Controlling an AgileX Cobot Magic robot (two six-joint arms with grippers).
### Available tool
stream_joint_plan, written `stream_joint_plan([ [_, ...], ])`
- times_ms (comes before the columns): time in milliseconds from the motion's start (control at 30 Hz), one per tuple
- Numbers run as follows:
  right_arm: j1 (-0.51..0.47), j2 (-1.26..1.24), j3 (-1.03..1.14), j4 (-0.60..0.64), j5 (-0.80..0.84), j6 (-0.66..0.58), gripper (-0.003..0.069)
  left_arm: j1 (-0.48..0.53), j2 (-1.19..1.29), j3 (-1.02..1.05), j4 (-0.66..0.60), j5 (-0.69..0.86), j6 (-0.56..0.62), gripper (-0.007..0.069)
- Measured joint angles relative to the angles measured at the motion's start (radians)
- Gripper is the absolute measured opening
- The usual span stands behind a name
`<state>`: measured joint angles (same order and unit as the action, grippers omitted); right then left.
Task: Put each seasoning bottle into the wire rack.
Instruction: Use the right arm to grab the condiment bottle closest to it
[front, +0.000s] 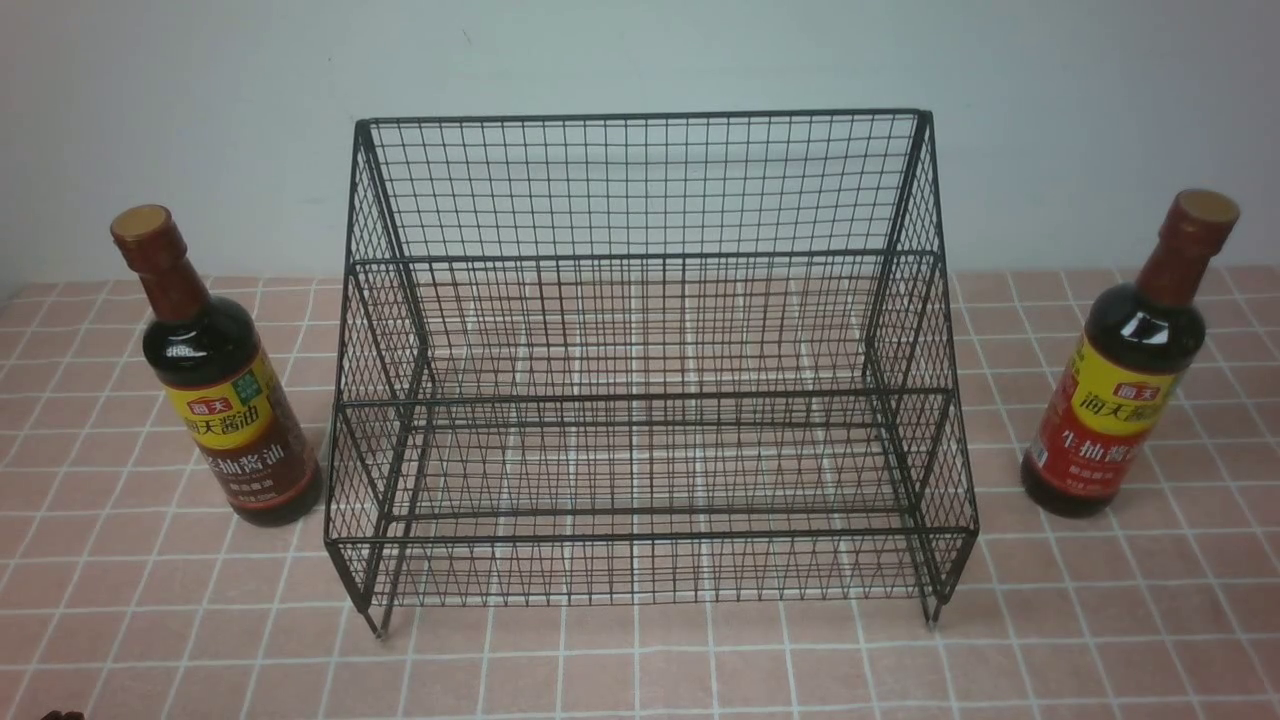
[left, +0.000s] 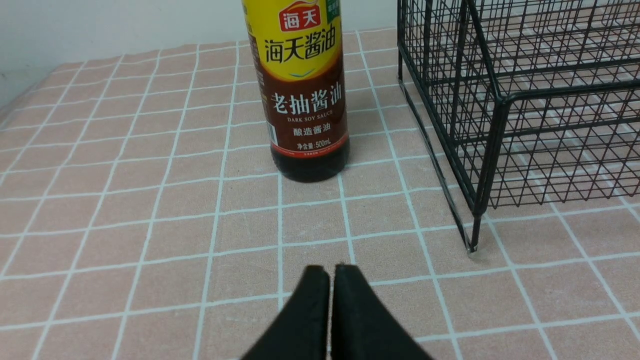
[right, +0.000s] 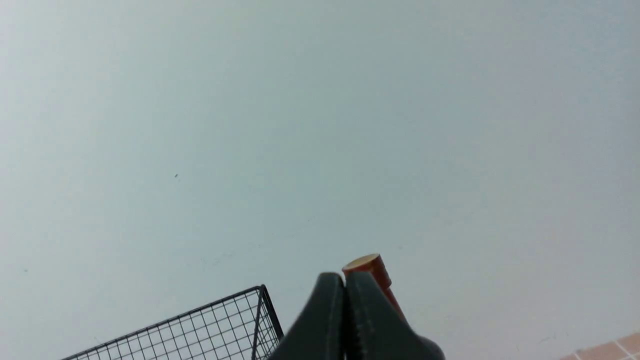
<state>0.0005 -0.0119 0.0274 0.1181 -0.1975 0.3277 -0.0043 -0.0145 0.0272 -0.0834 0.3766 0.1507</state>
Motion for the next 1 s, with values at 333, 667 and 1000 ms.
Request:
stream_joint_plan([
  [333,0.0,0.075,-0.106,-0.107,0.016,-0.024,-0.0008,0.0,0.0,0.0,0.0,0.0,0.0,-0.0007],
  [667,0.0,0.636,-0.381,-0.284,-0.159,-0.026,0.0108,0.0,0.0,0.0,0.0,0.0,0.0,-0.0007],
  [1000,0.0,1.176,-0.588,-0.292,-0.319,-0.037,0.0449,0.0,0.0,0.0,0.0,0.0,0.0,-0.0007],
])
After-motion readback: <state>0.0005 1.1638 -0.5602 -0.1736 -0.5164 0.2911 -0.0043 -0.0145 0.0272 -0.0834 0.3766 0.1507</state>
